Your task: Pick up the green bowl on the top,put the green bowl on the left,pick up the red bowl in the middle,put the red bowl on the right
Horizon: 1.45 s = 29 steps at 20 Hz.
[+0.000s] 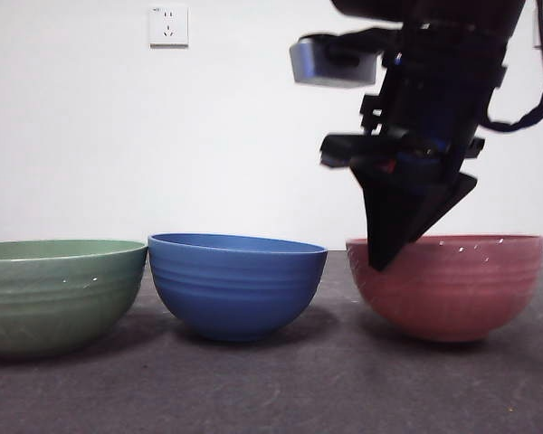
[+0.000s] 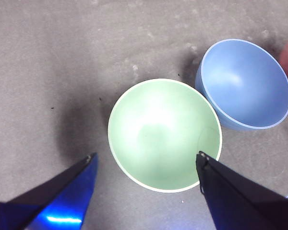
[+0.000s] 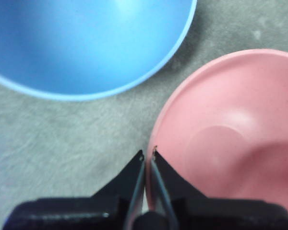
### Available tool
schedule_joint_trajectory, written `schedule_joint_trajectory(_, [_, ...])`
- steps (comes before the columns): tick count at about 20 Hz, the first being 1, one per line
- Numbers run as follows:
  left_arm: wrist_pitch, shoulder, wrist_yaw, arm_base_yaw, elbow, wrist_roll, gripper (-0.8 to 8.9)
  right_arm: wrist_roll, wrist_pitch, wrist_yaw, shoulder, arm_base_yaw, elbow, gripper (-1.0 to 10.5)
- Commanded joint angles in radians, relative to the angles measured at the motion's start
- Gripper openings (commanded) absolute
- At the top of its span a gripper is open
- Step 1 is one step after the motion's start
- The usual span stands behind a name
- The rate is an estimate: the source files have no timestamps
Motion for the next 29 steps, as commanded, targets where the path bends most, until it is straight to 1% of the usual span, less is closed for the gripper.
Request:
schedule_joint_trajectory(1, [0.003,0.000,0.003,0.001,-0.004,0.011,3.45,0.006,0.027,-0.001,0.030,-0.001,-0.007,-0.1])
schedule_joint_trajectory(4, [0.004,0.000,0.003,0.001,-0.004,0.011,3.45,0.009,0.041,-0.001,0.040,-0.001,-0.007,0.3])
schedule_joint_trajectory(6, [0.004,0.000,0.003,0.001,-0.004,0.011,3.45,0.035,0.041,0.002,0.039,-0.001,-0.007,2.1])
schedule_joint_trajectory(7, [0.005,0.000,0.003,0.001,-0.004,0.011,3.45,0.041,0.041,0.005,0.032,-0.003,-0.007,2.6])
schedule_joint_trajectory(9, [0.010,0.000,0.003,0.001,-0.004,0.011,3.45,0.037,0.051,0.005,-0.014,-0.008,-0.006,2.6])
schedule_joint_trajectory(11, [0.026,0.000,0.003,0.001,-0.004,0.011,3.44,0.037,0.090,0.005,-0.107,-0.008,-0.006,2.5])
schedule_joint_trajectory(14, [0.089,-0.003,0.007,0.001,-0.004,0.010,3.33,0.036,0.178,0.005,-0.303,-0.043,-0.006,2.4])
schedule_joint_trajectory(15, [0.115,-0.005,0.010,0.001,-0.004,0.008,2.59,0.033,0.200,0.005,-0.359,-0.061,-0.006,1.9])
schedule_joint_trajectory(17, [0.177,-0.027,0.033,0.001,-0.005,0.008,-0.08,0.018,0.217,0.004,-0.478,-0.125,-0.006,0.2])
schedule_joint_trajectory(18, [0.216,-0.042,0.042,0.001,-0.005,0.002,-0.08,0.011,0.216,0.003,-0.534,-0.168,-0.006,-0.2])
schedule_joint_trajectory(20, [0.278,-0.079,0.043,0.001,-0.007,0.000,-0.08,0.016,0.209,0.000,-0.622,-0.244,-0.010,-0.2])
schedule_joint_trajectory(23, [0.360,-0.165,0.000,0.001,-0.048,-0.013,-0.08,0.016,0.214,-0.006,-0.752,-0.328,-0.075,-0.2])
schedule_joint_trajectory(24, [0.392,-0.207,-0.013,0.001,-0.082,-0.020,-0.08,0.026,0.220,-0.023,-0.800,-0.343,-0.123,-0.2])
schedule_joint_trajectory(27, [0.454,-0.332,-0.028,0.001,-0.206,-0.046,-0.08,0.074,0.309,-0.018,-0.935,-0.352,-0.287,-0.2])
schedule_joint_trajectory(29, [0.497,-0.428,-0.024,0.001,-0.310,-0.050,-0.08,0.127,0.373,-0.019,-1.013,-0.352,-0.386,-0.2])
